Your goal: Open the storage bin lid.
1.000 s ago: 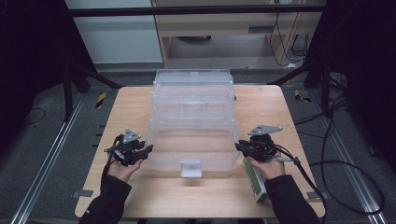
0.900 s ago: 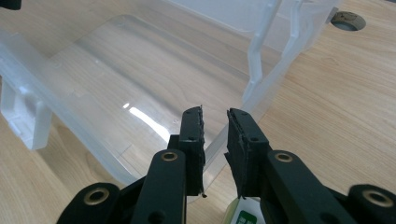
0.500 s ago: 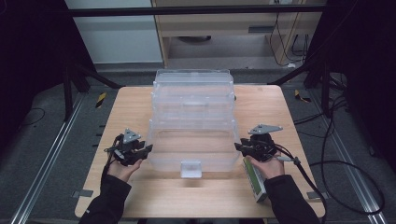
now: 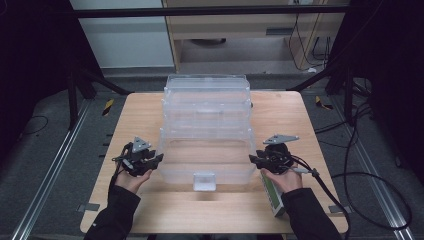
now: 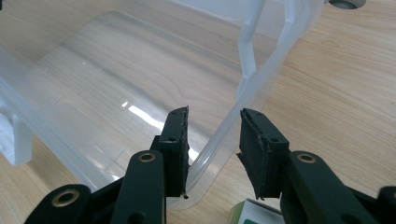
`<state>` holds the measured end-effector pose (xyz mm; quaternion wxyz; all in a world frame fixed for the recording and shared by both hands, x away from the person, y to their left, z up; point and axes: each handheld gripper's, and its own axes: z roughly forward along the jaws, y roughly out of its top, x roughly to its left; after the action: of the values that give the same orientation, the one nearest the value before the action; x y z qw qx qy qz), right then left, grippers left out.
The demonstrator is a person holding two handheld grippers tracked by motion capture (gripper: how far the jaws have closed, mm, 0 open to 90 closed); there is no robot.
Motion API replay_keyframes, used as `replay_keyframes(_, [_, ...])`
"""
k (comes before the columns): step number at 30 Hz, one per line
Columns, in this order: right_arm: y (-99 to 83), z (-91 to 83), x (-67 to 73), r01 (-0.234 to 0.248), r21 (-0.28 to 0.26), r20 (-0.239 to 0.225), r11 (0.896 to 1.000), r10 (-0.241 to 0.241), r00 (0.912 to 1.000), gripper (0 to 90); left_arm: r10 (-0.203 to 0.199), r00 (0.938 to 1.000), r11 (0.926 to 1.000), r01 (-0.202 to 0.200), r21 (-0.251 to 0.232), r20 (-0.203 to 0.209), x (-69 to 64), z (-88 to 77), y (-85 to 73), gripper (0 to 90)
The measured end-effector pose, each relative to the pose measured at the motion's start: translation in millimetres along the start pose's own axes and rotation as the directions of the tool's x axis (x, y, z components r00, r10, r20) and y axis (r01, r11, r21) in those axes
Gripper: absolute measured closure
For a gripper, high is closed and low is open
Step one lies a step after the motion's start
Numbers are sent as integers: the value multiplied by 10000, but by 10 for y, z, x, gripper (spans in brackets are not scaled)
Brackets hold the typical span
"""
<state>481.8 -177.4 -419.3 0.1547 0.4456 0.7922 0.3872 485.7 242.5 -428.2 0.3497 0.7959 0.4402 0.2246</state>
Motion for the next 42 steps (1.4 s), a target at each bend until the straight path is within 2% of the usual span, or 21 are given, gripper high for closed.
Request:
replay_keyframes(5, [-17, -21, 36, -25, 42, 29, 10000, 25, 10000, 627, -12, 10000, 10000, 12, 57, -56, -11, -16, -8, 664])
replay_keyframes(13, [-8, -23, 18, 97, 100, -61, 9999, -96, 9999, 619, -141, 9998, 9999, 142, 62, -134, -42, -31, -18, 665])
replay_keyframes(18, [-4, -24, 10, 133, 117, -108, 9998, -132, 9999, 616, -106, 9999, 9999, 106, -22, -15, -31, -35, -24, 652])
replay_keyframes(20, [2, -36, 5, 224, -55, -122, 9997, -225, 9997, 620, -208, 9997, 9997, 209, -120, 84, -31, -58, -20, 622])
replay_keyframes(24, [37, -130, -31, -42, -613, -365, 9981, 20, 9993, 592, -181, 9998, 9983, 180, -554, -14, -27, -194, 33, 583])
replay_keyframes(27, [59, -229, -79, -125, -841, -185, 9964, 110, 9998, 567, -200, 9998, 9949, 192, -985, -78, 4, -329, 77, 565])
replay_keyframes(32, [89, -392, -157, -257, -1176, -14, 9927, 257, 9997, 508, -383, 9983, 9909, 322, -1310, -443, 114, -462, 84, 528])
replay_keyframes(35, [90, -475, -195, -325, -1130, 97, 9931, 338, 9994, 473, -591, 9962, 9887, 495, -1413, -643, 208, -506, 63, 513])
replay_keyframes(42, [69, -649, -218, -365, -663, 375, 9971, 390, 9985, 412, -717, 9911, 9906, 576, -1241, -1120, 346, -510, -28, 479])
